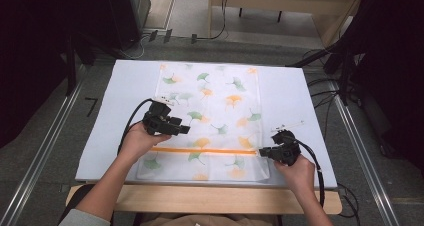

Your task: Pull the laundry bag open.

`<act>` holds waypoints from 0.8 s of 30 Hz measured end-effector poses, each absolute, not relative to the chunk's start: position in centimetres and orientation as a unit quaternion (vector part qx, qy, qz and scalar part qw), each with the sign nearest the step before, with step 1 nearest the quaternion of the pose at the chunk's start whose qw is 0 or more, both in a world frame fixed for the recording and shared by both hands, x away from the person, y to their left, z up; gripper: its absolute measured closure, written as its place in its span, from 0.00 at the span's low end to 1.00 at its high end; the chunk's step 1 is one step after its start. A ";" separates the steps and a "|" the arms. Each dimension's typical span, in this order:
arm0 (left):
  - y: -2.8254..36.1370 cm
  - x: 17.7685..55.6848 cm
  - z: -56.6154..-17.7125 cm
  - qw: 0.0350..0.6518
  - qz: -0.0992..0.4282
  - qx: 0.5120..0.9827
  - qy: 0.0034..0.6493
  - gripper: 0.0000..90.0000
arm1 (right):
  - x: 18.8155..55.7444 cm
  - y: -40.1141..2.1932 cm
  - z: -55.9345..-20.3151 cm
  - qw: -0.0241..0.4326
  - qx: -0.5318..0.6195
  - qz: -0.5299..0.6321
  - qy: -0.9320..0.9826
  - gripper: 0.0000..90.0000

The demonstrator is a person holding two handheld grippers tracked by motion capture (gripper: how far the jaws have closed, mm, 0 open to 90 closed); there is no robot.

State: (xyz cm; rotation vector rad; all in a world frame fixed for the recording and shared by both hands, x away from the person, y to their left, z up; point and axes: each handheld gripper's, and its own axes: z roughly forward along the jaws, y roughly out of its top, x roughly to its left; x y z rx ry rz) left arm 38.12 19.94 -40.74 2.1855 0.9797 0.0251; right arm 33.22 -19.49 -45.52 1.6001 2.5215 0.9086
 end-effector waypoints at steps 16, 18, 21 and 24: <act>16.3 37.0 -40.7 0.388 -0.016 0.852 0.351 0.49 | 33.0 -20.3 -43.3 0.008 0.477 0.376 0.794 0.95; 16.0 36.9 -40.7 0.389 -0.019 0.854 0.346 0.49 | 32.9 -20.3 -43.1 0.008 0.477 0.378 0.794 0.95; 14.9 36.5 -40.6 0.395 -0.015 0.857 0.331 0.49 | 32.8 -20.2 -42.6 0.006 0.472 0.389 0.791 0.95; 14.3 36.2 -40.6 0.404 -0.019 0.855 0.324 0.50 | 32.7 -20.0 -42.5 0.004 0.467 0.389 0.794 0.95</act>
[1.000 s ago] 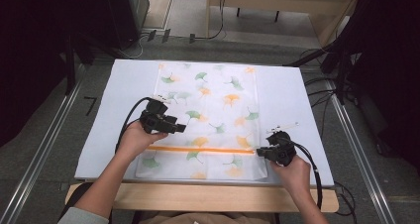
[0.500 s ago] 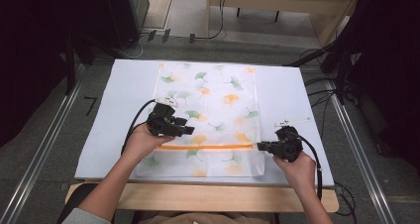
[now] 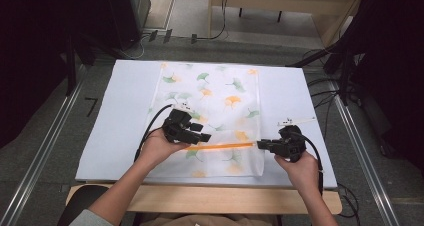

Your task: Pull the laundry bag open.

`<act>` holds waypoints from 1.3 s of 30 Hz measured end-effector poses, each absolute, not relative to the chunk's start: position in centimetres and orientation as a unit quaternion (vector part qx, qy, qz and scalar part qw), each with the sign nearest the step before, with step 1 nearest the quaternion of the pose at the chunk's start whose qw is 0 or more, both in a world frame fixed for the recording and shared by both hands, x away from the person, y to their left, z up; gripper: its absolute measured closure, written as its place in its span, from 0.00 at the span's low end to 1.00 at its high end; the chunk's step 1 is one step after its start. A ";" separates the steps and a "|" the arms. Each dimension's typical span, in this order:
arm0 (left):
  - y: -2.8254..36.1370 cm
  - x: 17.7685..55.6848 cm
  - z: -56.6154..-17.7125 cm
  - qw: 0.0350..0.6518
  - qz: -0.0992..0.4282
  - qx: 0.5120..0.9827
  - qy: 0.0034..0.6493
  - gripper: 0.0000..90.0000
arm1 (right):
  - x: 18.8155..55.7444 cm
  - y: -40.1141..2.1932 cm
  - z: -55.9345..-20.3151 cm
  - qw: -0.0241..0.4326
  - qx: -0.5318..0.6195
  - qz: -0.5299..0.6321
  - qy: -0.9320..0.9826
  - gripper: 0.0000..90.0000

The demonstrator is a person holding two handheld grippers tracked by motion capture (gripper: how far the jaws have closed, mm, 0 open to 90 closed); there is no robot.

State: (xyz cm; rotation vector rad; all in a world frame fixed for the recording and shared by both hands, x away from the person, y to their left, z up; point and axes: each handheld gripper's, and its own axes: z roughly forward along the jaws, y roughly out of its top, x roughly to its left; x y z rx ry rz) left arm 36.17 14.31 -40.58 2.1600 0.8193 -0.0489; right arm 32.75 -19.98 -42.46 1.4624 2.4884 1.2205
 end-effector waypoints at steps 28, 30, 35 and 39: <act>7.5 34.6 -42.5 0.393 -0.062 0.870 0.291 0.64 | 32.7 -19.4 -42.4 0.006 0.455 0.391 0.800 0.95; 7.3 34.6 -42.6 0.396 -0.061 0.869 0.290 0.65 | 32.6 -19.3 -42.3 0.009 0.454 0.390 0.801 0.95; 6.2 34.5 -42.8 0.406 -0.066 0.865 0.286 0.68 | 32.7 -19.3 -42.3 0.007 0.454 0.390 0.802 0.95; 5.3 34.3 -43.1 0.396 -0.062 0.873 0.278 0.69 | 32.7 -19.3 -42.3 0.008 0.453 0.390 0.801 0.95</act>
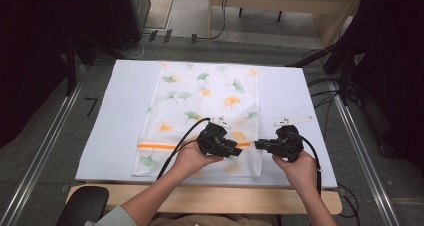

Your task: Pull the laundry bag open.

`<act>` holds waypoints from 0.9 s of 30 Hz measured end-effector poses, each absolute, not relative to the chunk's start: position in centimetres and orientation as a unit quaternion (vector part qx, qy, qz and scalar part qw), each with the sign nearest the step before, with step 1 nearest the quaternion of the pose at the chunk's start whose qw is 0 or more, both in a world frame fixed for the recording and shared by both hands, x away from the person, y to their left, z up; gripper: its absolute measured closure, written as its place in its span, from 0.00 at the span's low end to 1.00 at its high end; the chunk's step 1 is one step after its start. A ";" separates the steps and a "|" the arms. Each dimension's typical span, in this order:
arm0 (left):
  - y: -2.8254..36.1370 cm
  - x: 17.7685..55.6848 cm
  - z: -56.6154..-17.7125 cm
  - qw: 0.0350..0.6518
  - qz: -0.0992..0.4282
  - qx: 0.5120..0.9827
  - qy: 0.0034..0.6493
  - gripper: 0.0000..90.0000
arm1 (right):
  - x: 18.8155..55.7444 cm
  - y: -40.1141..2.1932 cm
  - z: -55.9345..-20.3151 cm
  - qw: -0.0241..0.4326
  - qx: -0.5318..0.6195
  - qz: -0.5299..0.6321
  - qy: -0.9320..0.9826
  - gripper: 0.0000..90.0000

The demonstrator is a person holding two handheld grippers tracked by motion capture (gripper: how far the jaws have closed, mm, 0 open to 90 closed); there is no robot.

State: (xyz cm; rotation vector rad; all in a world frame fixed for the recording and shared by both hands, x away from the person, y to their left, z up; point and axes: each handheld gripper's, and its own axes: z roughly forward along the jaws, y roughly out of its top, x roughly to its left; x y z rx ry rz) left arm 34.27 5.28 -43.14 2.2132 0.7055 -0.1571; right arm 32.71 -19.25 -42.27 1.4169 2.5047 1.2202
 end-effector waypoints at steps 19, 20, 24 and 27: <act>1.9 34.4 -44.5 0.383 -0.046 0.879 0.281 0.71 | 32.6 -18.9 -42.3 0.006 0.452 0.387 0.804 0.96; 1.8 34.4 -44.5 0.383 -0.045 0.878 0.281 0.72 | 32.6 -18.9 -42.3 0.006 0.451 0.388 0.804 0.96; 1.7 34.5 -44.6 0.377 -0.036 0.880 0.286 0.76 | 32.5 -18.7 -42.3 0.005 0.449 0.386 0.806 0.96; 1.7 34.5 -44.6 0.375 -0.032 0.881 0.287 0.82 | 32.5 -18.7 -42.3 0.004 0.449 0.386 0.806 0.96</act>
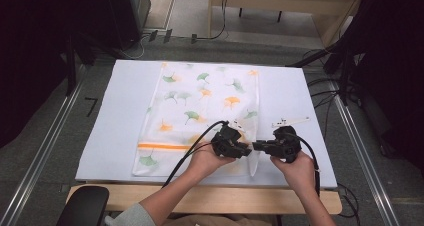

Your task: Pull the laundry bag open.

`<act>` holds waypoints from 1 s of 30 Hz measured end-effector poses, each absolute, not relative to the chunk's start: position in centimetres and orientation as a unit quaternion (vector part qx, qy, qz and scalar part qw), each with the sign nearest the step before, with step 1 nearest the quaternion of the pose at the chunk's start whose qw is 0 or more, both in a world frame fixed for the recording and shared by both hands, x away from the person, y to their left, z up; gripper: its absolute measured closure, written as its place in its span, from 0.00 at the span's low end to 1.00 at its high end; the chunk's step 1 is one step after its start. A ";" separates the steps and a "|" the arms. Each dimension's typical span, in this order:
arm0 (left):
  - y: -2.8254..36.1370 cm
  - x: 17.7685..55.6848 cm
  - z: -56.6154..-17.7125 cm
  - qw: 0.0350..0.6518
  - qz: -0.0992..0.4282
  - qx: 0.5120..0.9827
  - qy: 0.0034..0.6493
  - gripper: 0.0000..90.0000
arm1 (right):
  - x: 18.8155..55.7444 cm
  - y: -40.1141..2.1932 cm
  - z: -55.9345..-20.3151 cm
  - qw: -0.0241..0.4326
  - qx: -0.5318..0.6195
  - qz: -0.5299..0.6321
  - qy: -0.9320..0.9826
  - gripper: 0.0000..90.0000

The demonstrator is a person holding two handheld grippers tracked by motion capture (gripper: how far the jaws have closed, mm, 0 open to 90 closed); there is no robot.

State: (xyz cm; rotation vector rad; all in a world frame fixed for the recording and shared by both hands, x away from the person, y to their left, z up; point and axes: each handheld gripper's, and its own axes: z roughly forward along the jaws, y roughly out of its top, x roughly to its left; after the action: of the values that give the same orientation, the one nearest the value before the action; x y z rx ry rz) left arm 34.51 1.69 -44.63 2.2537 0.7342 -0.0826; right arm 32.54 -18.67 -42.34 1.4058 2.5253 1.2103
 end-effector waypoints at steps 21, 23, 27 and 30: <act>1.7 34.7 -44.5 0.383 -0.044 0.872 0.302 0.94 | 32.5 -18.6 -42.3 0.008 0.447 0.387 0.807 0.96; 1.6 34.7 -44.5 0.384 -0.042 0.871 0.303 0.95 | 32.5 -18.6 -42.3 0.006 0.447 0.386 0.807 0.96; 1.7 34.8 -44.5 0.380 -0.044 0.873 0.304 0.99 | 32.4 -18.5 -42.3 0.004 0.447 0.386 0.807 0.96; 1.7 34.8 -44.5 0.380 -0.046 0.873 0.304 1.00 | 32.4 -18.5 -42.3 0.005 0.446 0.385 0.808 0.96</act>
State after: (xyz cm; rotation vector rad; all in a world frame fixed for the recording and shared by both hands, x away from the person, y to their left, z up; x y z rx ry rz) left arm 34.80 1.73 -44.51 2.2285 0.7768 -0.1163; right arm 32.44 -18.46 -42.27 1.3967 2.5307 1.2062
